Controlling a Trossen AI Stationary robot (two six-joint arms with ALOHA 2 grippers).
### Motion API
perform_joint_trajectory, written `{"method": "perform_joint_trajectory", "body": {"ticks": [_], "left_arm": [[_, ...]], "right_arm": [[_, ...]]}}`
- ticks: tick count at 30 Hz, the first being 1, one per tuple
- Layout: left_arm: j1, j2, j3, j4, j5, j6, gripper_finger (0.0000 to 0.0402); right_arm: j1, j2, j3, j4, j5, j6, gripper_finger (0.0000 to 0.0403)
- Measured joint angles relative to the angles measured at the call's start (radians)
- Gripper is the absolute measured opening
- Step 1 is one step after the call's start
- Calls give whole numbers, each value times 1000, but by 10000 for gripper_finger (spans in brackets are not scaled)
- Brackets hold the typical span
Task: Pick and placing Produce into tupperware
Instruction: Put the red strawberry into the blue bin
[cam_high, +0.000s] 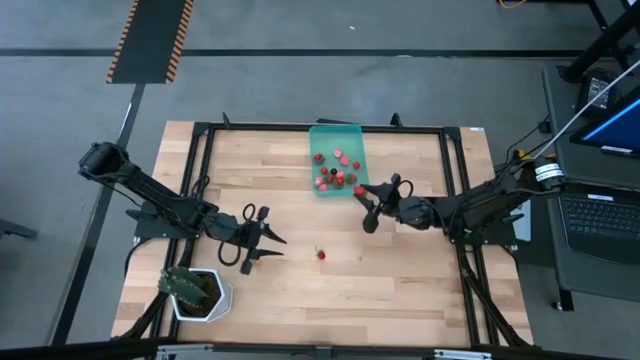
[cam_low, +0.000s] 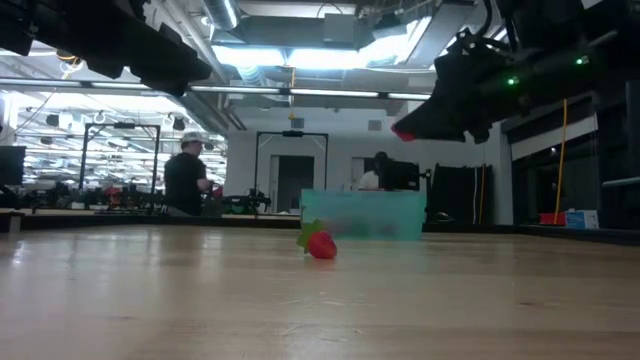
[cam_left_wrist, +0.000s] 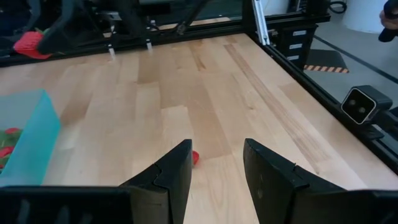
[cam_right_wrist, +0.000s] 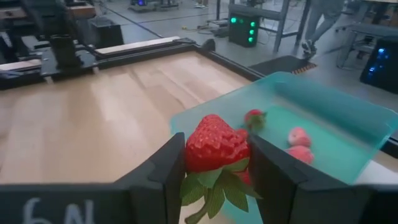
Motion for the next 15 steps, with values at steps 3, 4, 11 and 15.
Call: {"method": "perform_joint_trajectory", "body": {"ticks": [3,4,11,15], "left_arm": [[0,0,0,0,-2,0,137],[0,0,0,0,-3,0,137],[0,0,0,0,-4,0,137],[0,0,0,-3,-17,0,137]], "right_arm": [[-27,0,0,-1,-12,8,146],[-38,0,0,-4,-27,20,146],[-134,0,96,-215,-161,25,146],[-201,0,169,-339,-215,3,146]]}}
